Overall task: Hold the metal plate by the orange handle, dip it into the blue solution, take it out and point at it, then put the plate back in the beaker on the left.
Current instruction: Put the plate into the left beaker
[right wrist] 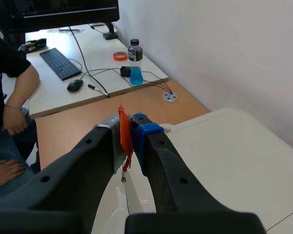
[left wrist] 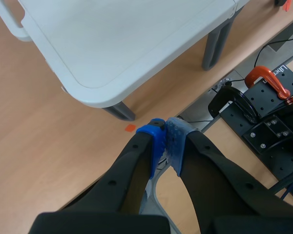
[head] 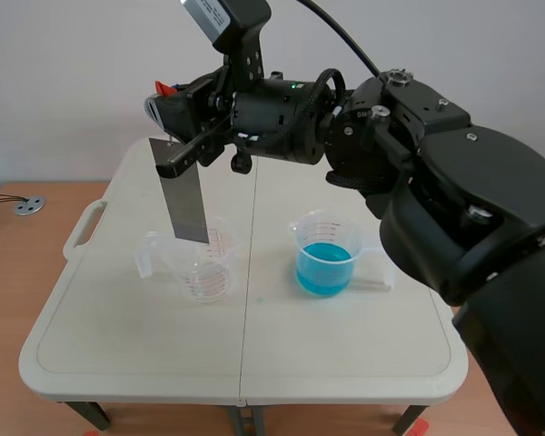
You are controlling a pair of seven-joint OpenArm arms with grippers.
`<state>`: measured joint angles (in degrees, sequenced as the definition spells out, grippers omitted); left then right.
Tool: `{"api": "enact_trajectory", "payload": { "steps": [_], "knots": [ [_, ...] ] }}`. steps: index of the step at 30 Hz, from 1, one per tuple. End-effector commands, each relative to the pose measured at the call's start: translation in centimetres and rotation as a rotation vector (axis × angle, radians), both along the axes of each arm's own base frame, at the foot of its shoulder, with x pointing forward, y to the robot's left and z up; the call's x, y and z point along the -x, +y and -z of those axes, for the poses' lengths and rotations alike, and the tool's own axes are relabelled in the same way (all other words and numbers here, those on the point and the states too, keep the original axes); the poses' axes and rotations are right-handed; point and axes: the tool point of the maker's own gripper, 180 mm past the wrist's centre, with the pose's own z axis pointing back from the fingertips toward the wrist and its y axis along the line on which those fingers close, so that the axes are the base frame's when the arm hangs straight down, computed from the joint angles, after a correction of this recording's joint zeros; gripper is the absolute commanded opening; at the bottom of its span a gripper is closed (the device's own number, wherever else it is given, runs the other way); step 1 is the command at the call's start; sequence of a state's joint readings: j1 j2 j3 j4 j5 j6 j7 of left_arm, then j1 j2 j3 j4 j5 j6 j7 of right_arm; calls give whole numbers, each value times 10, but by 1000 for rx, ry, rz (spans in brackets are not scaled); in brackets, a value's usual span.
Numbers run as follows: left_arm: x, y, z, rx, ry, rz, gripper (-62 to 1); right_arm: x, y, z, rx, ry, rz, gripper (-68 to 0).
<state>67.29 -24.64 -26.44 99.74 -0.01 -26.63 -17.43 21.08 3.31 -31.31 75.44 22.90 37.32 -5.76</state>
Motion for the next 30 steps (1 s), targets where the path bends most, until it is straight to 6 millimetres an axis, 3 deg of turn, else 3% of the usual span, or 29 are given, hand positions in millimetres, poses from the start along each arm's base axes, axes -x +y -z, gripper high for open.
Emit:
{"api": "enact_trajectory", "payload": {
  "steps": [1,14,23,30],
  "knots": [
    [-1,-2,-3,17,-9,-1,-590,-5,1,-17,-45,-31,-1,-662],
    [-1,-2,-3,17,-9,-1,-590,-11,-3,5,-34,11,17,-662],
    [-1,-3,-3,17,-9,-1,-590,-17,-4,-19,-97,-50,18,-662],
    [-1,-3,-3,17,-9,-1,-590,-18,-7,-14,-67,-51,23,-662]
  ]
}}
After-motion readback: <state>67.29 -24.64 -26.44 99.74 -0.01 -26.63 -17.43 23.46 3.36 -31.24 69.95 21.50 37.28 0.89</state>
